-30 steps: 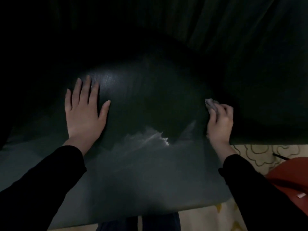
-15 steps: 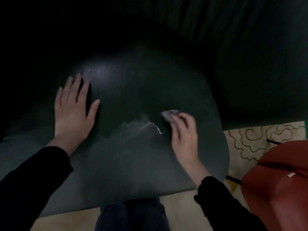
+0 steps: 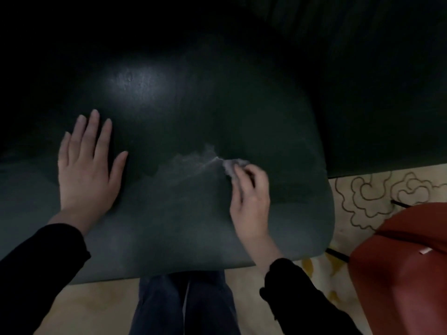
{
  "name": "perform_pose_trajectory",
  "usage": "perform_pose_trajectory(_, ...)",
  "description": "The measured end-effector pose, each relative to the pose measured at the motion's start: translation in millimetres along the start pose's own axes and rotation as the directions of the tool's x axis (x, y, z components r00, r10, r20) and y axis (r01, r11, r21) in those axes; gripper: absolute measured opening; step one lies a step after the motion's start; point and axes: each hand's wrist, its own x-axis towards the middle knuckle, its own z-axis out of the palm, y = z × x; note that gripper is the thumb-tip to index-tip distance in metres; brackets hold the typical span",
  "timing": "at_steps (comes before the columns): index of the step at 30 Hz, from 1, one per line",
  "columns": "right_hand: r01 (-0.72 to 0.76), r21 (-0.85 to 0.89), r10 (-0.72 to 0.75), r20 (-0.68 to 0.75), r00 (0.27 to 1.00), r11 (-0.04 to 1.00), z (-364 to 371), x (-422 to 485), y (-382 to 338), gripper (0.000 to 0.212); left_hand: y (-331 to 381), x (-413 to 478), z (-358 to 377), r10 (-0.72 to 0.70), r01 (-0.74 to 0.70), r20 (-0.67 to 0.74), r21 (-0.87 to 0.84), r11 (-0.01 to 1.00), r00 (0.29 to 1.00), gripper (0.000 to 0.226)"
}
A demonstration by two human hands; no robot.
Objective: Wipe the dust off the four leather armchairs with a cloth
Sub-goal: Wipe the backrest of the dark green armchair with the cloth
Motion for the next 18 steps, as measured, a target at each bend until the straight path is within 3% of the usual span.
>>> perform_pose_trajectory(2, 0.058, 0.058, -0.062, 0.063, 0.996, 0.997, -6, 4, 2, 0.027, 0, 0, 0, 0.000, 0.000, -0.006, 0.006, 1.000, 1.000, 0.059)
perform_pose_trajectory(4, 0.056, 0.049, -0.058, 0.028, 0.998, 0.997, -20, 20, 21, 0.027, 0, 0, -1, 0.001, -0.001, -0.004, 0.012, 1.000, 1.000, 0.060)
perform_pose_trajectory(8, -0.158, -0.151, 0.142, -0.115, 0.983, 0.976, -50, 69, 88, 0.029, 0, -1, -2, 0.011, -0.011, -0.006, 0.012, 1.000, 1.000, 0.060)
perform_pose_trajectory(12, -0.346, -0.163, 0.320, -0.167, 0.933, 0.924, -40, 84, 100, 0.031, -1, -1, 0, 0.012, -0.011, -0.008, 0.025, 1.000, 1.000, 0.060)
perform_pose_trajectory(14, -0.253, -0.132, 0.230, -0.166, 0.959, 0.958, -22, 73, 71, 0.030, -1, -1, 1, 0.011, -0.010, -0.015, 0.028, 1.000, 1.000, 0.060)
perform_pose_trajectory(18, 0.122, 0.015, -0.122, -0.009, 0.992, 0.992, 9, 28, 0, 0.028, 0, -1, 0, 0.014, -0.013, -0.010, 0.030, 0.999, 1.000, 0.061)
